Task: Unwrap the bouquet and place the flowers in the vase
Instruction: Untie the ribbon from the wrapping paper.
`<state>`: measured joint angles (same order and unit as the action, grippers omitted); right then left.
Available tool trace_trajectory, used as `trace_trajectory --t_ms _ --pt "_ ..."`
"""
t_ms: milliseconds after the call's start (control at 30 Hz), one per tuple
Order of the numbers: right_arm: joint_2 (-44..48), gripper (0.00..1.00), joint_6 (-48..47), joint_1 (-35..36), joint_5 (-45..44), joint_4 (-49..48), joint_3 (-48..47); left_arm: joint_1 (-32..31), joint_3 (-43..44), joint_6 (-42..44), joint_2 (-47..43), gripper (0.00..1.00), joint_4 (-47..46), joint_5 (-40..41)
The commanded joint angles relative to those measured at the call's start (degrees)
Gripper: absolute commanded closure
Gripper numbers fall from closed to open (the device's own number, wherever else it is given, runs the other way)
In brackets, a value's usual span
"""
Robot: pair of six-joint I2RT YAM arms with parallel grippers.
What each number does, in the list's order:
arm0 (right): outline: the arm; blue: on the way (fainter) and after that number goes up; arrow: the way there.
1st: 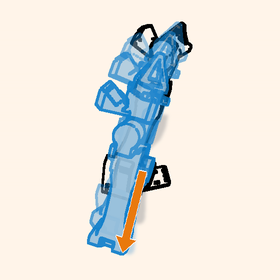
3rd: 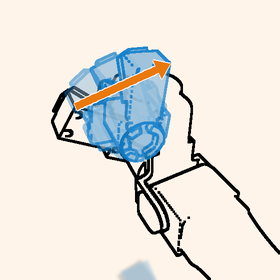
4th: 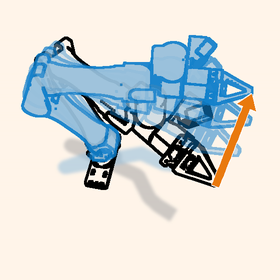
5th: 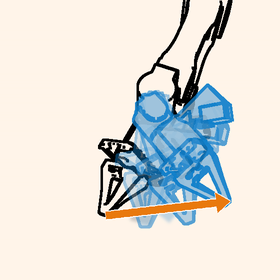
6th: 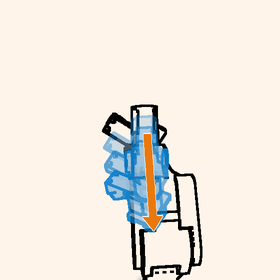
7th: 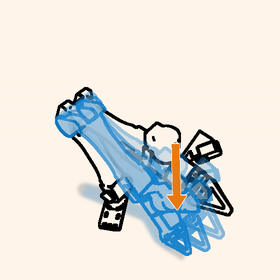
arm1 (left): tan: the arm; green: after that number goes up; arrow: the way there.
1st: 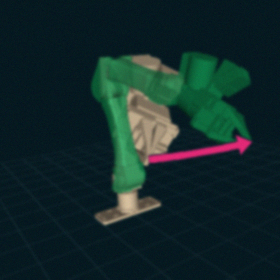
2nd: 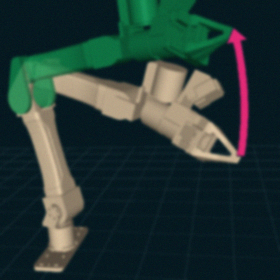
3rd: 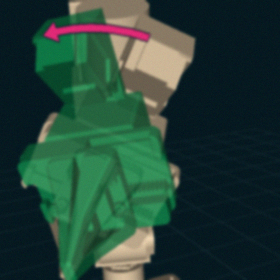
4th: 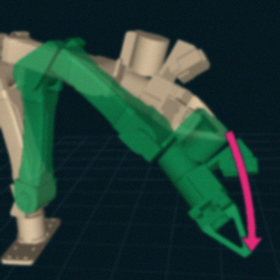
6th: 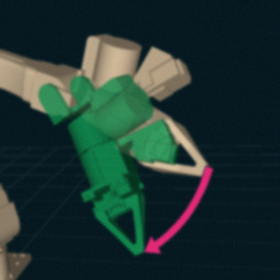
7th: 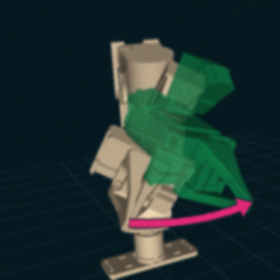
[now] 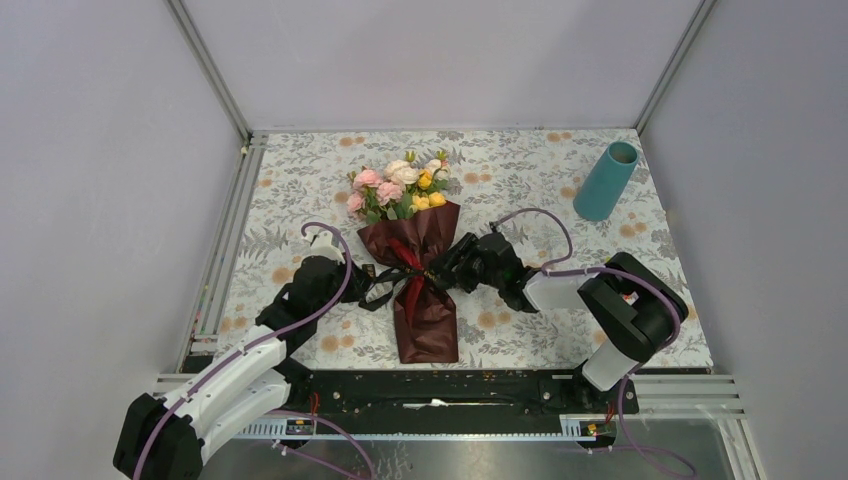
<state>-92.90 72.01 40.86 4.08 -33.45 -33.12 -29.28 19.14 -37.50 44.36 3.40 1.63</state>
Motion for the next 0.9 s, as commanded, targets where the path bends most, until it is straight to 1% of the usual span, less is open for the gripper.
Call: trace_trajectory --t_ms 0,67,100,167,267,300,467,700,867 --pt "-2.5 0.37 0.9 0.6 -0.9 -3.2 -3.0 0.4 2.0 0.8 0.0 1.0 -1.6 -1.2" --pt "-3.2 0.38 0.8 0.6 -1.0 -3.2 -3.7 0.4 2.0 0.8 -0.1 1.0 -1.6 -1.3" --pt "-3.4 0.4 0.7 0.6 -1.1 -3.2 -4.0 0.4 2.0 0.8 -0.1 1.0 -1.6 -1.2" --pt "-3.5 0.47 0.6 0.6 -1.3 -2.9 -4.5 0.4 2.0 0.8 -0.2 1.0 -1.4 -1.2" --pt "-2.9 0.64 0.5 0.6 -1.8 -2.7 -4.4 0.5 2.1 0.9 -0.2 1.0 -1.2 -1.1" --pt "-2.5 0.68 0.4 0.6 -2.0 -2.5 -4.3 0.5 2.2 0.9 -0.3 1.0 -1.1 -1.1" --pt "0.4 0.78 -0.1 0.6 -3.5 -1.7 -3.0 0.7 2.5 1.0 -0.3 1.0 -1.1 -1.1" --pt "4.2 1.0 -0.6 0.6 -3.8 -0.7 -2.8 0.8 2.4 1.0 -0.8 1.0 -0.9 -1.1" --pt "5.3 1.0 -1.3 0.6 -5.2 0.0 -2.7 0.8 2.1 0.9 -1.6 1.0 -0.7 -1.1"
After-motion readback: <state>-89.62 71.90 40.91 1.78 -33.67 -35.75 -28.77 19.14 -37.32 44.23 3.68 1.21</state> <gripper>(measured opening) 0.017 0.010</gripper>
